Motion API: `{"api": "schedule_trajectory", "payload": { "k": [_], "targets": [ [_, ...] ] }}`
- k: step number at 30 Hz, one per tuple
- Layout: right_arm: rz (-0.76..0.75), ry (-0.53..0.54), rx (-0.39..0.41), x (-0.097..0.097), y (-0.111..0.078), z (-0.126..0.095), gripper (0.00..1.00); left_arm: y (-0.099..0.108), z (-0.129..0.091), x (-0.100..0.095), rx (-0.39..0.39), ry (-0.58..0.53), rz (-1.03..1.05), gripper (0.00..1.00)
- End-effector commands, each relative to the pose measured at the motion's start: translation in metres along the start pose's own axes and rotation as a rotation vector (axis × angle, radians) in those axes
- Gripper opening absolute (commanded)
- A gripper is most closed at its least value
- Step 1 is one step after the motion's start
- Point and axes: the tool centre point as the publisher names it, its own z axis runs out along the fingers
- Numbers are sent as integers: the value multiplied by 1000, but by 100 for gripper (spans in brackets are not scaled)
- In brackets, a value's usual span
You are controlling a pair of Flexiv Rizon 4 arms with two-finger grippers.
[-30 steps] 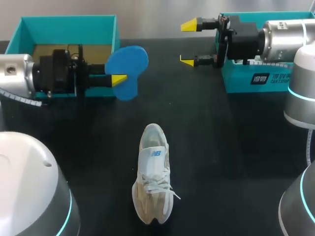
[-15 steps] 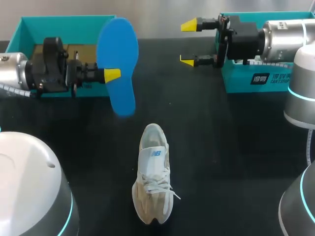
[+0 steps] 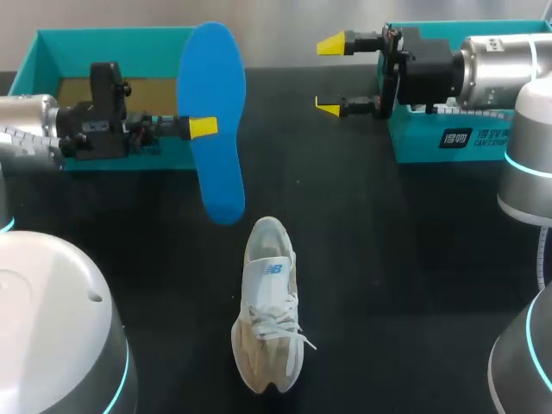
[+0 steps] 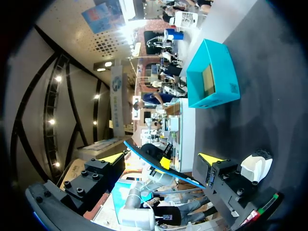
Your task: Take the shoe out of the shoebox, open the shoe tongue, remove and reinsert the insole, then place the shoe into the shoebox
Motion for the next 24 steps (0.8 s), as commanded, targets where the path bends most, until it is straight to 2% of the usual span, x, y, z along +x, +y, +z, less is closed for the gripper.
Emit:
{"api": "schedule_trajectory", "payload": {
  "k": [1, 3, 7, 11, 24],
  "targets": [
    [2, -5, -1, 1, -1, 1, 100, -4, 11, -11, -76, -29, -229, 0],
    [2, -5, -1, 1, -1, 1, 100, -6, 14, -13, -88, -4, -293, 0],
    [2, -5, -1, 1, -1, 1, 100, -5, 21, -16, -107, -38, -314, 0],
    [2, -5, -1, 1, -1, 1, 100, 2, 27, -29, -129, -84, -401, 0],
    [2, -5, -1, 1, -1, 1, 100, 23, 39, -51, -138, -67, -639, 0]
  ]
}}
